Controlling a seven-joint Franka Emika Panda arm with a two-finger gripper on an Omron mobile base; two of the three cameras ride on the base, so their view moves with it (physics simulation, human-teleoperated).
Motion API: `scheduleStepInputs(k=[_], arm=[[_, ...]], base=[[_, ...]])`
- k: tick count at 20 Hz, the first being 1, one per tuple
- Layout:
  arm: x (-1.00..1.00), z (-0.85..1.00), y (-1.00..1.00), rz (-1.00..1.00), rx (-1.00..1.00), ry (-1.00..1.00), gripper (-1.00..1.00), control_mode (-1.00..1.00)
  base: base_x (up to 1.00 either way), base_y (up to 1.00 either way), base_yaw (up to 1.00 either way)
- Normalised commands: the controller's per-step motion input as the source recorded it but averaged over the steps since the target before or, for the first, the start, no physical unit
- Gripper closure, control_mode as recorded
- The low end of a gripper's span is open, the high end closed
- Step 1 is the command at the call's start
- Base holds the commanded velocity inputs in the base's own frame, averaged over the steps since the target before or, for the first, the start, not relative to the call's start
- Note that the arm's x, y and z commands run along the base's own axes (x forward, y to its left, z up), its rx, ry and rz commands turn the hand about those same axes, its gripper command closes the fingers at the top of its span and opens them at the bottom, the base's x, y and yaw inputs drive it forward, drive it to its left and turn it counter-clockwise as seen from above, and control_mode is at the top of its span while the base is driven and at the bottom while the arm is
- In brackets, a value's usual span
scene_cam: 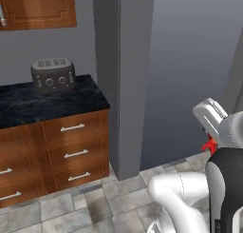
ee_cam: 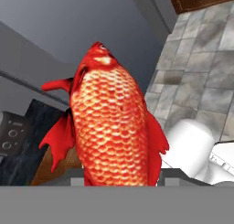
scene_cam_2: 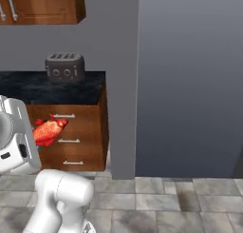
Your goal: Retrieve the fish from the fridge and place it on the saucepan with marinade on the stove.
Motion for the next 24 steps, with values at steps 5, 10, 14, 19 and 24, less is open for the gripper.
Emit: scheduleStepInputs(k=[5,10,14,19,24], arm=[[0.00,0.00,0.00,0.00,0.00,0.00,1.00,1.00],[0.00,0.00,0.00,0.00,0.00,0.00,1.00,1.00],[0.00,0.00,0.00,0.00,0.00,0.00,1.00,1.00],[0.00,0.00,0.00,0.00,0.00,0.00,1.00,1.00],[0.00,0.00,0.00,0.00,0.00,0.00,1.00,1.00]], base=[[0.18,1.00,0.21],[0.30,0.99,0.19],[0.47,0.91,0.17],[0.47,0.90,0.16],[0.35,0.94,0.15]])
